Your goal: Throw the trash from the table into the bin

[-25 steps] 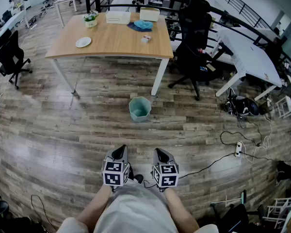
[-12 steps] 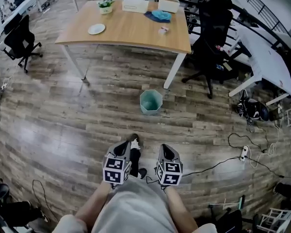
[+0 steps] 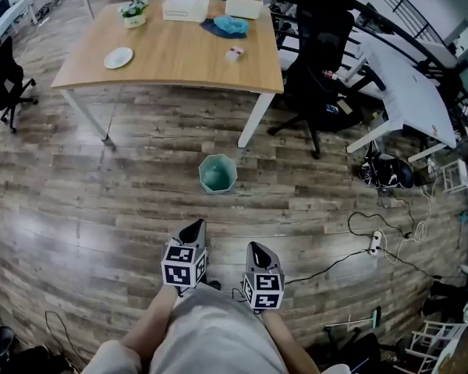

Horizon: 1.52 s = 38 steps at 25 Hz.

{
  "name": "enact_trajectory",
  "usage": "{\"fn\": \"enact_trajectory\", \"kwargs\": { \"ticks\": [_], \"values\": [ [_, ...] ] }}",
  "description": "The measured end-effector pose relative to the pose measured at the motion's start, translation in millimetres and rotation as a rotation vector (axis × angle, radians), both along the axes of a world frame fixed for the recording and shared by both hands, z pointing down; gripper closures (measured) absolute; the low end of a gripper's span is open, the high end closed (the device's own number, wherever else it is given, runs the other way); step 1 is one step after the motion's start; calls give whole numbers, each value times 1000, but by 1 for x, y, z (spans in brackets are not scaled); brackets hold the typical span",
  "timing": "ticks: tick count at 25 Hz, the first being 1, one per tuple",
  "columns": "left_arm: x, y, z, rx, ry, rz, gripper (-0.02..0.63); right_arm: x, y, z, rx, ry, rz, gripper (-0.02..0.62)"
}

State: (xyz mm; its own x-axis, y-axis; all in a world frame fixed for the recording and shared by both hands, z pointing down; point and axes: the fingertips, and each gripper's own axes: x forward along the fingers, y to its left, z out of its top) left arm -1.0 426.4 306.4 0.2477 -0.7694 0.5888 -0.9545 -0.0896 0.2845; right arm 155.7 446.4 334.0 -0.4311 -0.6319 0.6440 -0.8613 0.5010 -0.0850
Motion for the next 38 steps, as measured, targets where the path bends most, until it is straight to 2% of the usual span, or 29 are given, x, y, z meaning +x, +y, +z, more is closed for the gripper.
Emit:
{"fn": "enact_trajectory", "kwargs": {
  "ticks": [5, 9, 18, 28, 38],
  "values": [
    [-22, -57, -2, 13, 15, -2, 589, -5, -55, 0, -5, 5, 54, 571],
    [-44, -92, 0, 11, 0, 16, 589, -25, -97, 4, -1, -10, 76, 571],
    [-92, -139, 6, -6, -13, 25, 589, -67, -162, -7, 58, -52, 122, 569],
    [-94, -190, 11, 14, -8, 19, 589, -78, -218, 1, 65, -89, 67, 569],
    [-91, -307, 13, -16, -43, -30, 589, -76, -372, 1, 70, -141, 27, 569]
  ]
}}
